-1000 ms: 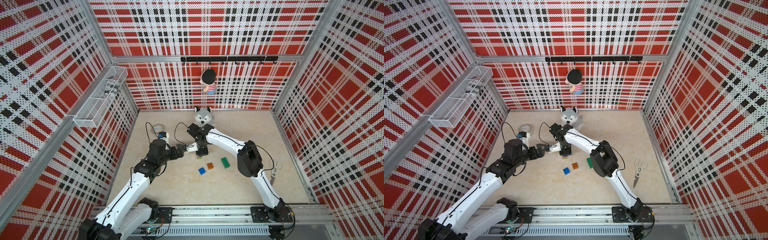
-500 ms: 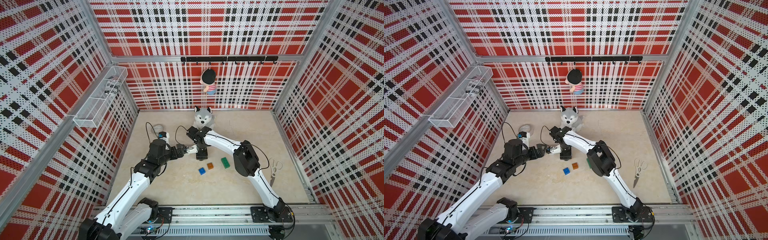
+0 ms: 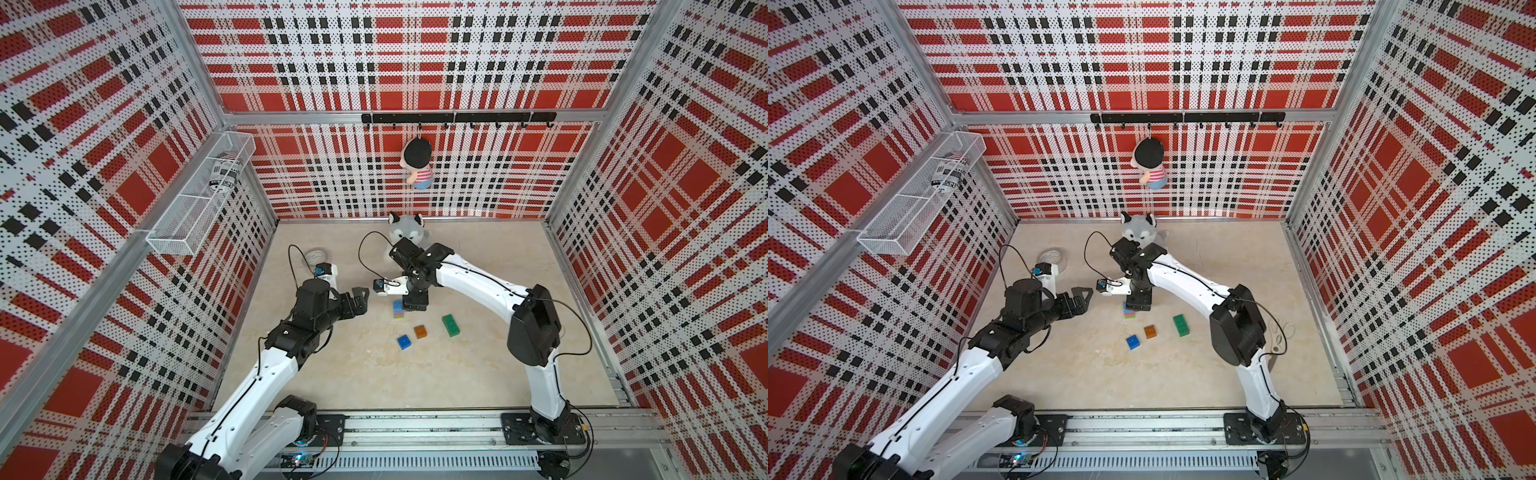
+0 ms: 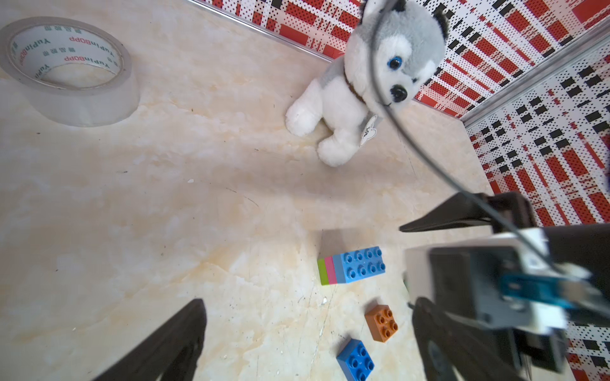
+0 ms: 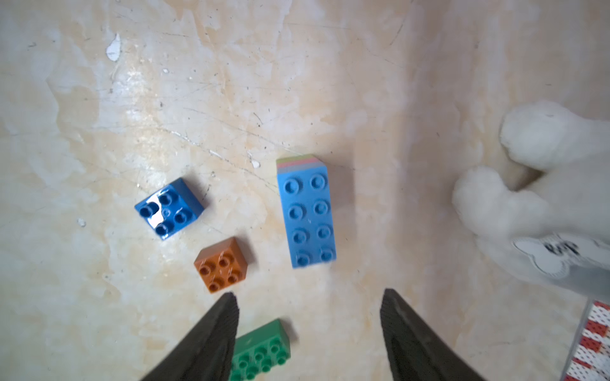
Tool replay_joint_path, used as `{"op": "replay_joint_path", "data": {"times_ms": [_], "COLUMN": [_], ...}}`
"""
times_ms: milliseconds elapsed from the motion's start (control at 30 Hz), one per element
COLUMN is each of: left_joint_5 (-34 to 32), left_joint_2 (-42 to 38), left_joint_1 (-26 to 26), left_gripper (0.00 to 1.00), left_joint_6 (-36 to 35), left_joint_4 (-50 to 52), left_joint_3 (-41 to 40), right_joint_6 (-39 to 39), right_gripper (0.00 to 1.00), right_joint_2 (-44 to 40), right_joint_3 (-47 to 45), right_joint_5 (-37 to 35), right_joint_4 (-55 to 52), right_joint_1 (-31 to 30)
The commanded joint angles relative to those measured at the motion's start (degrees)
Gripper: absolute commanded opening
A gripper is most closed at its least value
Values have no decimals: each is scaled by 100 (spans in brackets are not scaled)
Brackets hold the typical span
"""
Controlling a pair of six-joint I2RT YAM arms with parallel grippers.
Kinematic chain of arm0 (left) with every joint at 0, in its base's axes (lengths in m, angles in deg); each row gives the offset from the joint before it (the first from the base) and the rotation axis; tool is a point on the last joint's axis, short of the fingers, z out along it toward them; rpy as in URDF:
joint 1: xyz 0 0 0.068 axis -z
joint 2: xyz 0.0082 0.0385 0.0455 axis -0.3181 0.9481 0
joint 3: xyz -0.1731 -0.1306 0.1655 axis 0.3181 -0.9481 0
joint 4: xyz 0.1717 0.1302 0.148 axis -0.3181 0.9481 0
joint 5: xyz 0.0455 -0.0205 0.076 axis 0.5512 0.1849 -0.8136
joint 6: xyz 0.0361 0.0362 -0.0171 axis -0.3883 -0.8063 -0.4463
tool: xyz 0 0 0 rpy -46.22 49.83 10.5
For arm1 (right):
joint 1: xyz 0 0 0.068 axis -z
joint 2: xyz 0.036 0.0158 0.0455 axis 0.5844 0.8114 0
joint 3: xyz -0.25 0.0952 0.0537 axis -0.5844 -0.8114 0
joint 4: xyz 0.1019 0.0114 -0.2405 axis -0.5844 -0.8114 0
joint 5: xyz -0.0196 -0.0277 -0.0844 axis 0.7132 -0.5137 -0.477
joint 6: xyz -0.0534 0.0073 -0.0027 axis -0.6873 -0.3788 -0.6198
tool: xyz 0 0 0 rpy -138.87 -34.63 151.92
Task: Assemble the letter p with lego
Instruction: Assemble the lego brick with the lego brick, then pick up the lego brick from the center of the board.
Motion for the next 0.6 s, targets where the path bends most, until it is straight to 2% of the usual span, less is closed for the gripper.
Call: {"op": "replay_joint_path", "data": {"times_ms": [0, 167, 567], "left_joint_5": [8, 30, -14], "left_joint_2": [-79, -30, 37], "left_joint_1": [-40, -44, -47], "left_gripper": [98, 98, 99], "left_joint_6": [-31, -31, -40], "left_joint_4": [-43, -56, -61], "left_joint_3": [107, 115, 122], "right_joint_6": [-154, -371, -383], "right_gripper": [70, 69, 70], "right_joint_2": [-478, -591, -100], "right_joint_3": [-647, -1441, -1832], "right_joint_5": [286, 509, 460], "right_joint_4": [-121, -19, 586], "right_joint_1": [34, 38, -82]}}
